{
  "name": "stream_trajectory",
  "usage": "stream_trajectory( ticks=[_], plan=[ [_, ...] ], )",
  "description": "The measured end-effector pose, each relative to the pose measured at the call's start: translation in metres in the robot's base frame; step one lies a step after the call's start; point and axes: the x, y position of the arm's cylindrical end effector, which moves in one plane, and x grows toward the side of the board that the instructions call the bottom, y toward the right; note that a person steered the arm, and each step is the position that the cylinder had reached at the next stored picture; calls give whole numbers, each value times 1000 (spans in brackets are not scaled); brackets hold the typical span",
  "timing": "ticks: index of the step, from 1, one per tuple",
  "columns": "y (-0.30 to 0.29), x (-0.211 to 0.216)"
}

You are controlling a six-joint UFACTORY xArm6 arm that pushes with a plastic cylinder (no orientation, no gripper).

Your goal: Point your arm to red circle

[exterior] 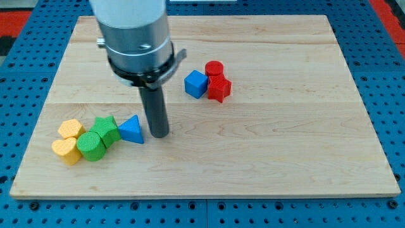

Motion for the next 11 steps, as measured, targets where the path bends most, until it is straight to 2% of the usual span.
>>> stream_trajectory(
  ticks=[4,5,6,7,8,9,10,11],
  plan=[
    [0,-10],
    [53,-38],
    [114,-30],
    [157,-67],
    [163,-142],
    [121,-184],
    [101,-183],
    [101,-163]
  ],
)
